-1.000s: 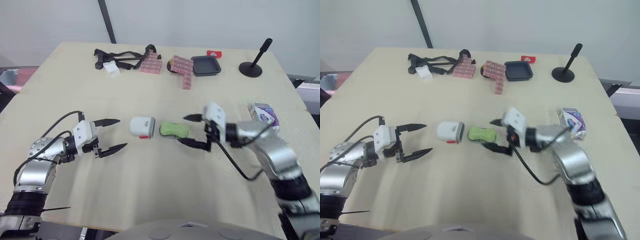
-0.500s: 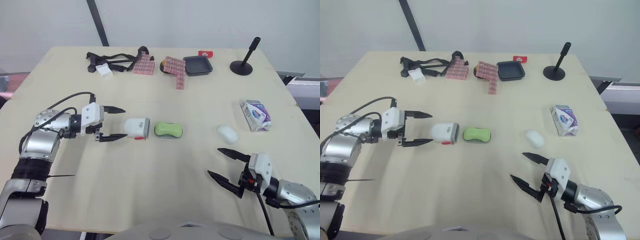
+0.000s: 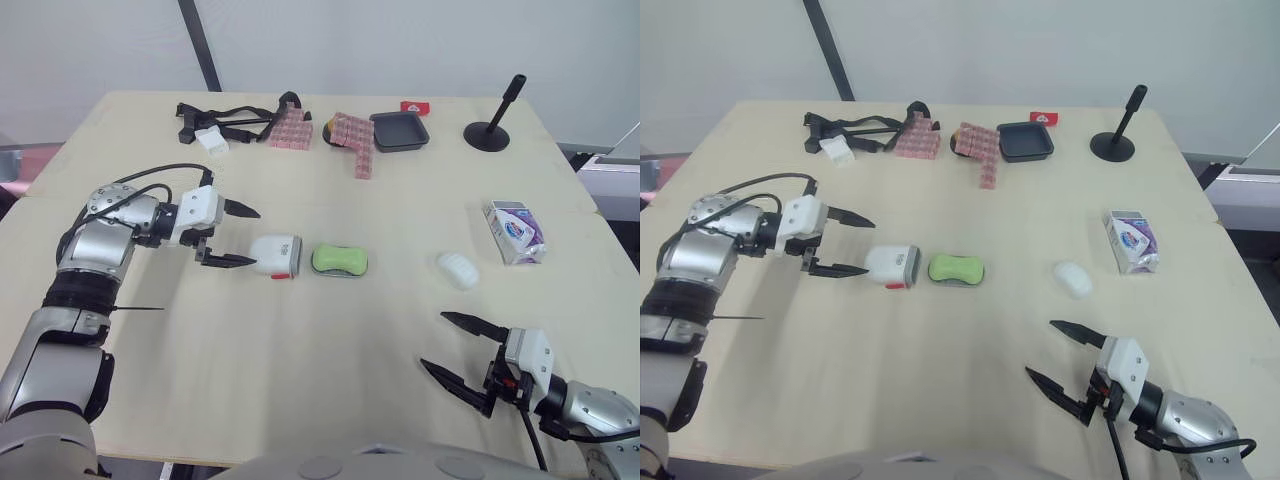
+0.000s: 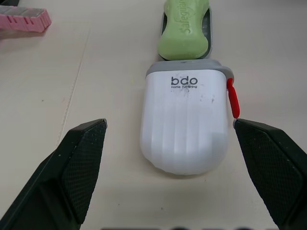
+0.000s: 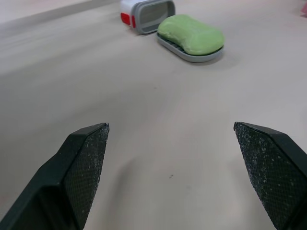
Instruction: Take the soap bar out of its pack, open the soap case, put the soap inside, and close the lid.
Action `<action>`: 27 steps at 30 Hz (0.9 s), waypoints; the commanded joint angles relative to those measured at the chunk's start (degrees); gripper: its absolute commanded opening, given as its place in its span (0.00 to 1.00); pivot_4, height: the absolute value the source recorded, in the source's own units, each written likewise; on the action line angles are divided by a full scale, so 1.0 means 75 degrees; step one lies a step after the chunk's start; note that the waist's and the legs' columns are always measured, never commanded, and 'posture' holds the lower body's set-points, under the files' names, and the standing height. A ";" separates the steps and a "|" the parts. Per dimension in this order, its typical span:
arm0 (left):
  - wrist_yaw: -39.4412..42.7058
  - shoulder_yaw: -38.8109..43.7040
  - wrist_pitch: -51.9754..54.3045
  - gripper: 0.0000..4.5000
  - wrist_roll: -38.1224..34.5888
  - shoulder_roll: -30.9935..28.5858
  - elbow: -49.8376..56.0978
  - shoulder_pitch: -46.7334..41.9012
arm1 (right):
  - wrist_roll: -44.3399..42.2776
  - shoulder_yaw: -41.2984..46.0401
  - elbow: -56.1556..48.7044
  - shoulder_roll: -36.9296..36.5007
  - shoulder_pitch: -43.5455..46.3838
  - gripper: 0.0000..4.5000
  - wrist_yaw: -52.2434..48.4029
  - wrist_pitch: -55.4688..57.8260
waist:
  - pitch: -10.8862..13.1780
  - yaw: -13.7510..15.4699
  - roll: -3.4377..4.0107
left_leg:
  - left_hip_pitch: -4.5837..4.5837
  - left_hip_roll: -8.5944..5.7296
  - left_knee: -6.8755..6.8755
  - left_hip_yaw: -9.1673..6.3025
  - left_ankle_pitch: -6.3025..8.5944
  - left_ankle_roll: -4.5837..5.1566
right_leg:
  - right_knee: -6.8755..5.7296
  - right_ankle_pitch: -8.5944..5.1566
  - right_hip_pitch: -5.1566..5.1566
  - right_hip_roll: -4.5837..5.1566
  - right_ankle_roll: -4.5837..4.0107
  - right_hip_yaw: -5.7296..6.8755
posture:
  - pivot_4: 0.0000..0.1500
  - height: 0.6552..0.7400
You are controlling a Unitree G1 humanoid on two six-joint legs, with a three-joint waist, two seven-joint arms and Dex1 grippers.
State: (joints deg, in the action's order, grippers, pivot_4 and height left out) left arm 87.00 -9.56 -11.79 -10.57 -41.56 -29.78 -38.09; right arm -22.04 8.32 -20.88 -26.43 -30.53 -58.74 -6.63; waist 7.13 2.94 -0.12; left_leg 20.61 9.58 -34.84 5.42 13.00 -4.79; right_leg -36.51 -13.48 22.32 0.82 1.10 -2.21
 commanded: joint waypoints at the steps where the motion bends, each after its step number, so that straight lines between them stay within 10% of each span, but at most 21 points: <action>1: 0.0279 -0.0113 0.0028 1.00 0.0140 0.0019 -0.0182 -0.0248 | -0.0398 0.0097 -0.0201 -0.0065 0.0017 0.99 -0.0010 -0.0166 | 0.0000 0.0004 0.0000 | -0.0001 0.0000 0.0000 0.0000 0.0000 0.0000 | 0.0002 0.0000 -0.0002 0.0000 0.0000 0.0000 | 1.00 1.00; 27: -0.0147 -0.0629 -0.0786 1.00 0.1070 0.0517 -0.0894 -0.0398 | -0.0710 -0.0163 -0.0459 0.0209 0.0070 0.99 0.0725 -0.0394 | 0.0000 0.0024 0.0000 | 0.0002 -0.0003 0.0010 -0.0011 0.0000 0.0000 | 0.0020 0.0000 -0.0018 0.0007 0.0001 0.0017 | 1.00 1.00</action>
State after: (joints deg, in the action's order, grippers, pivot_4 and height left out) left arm 86.17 -14.56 -16.34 -3.26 -37.25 -35.90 -40.07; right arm -27.19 7.01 -22.54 -24.67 -29.83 -53.72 -8.80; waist 7.13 3.12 -0.12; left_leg 20.63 9.56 -34.77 5.34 13.00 -4.79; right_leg -36.35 -13.48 22.19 0.87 1.11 -2.08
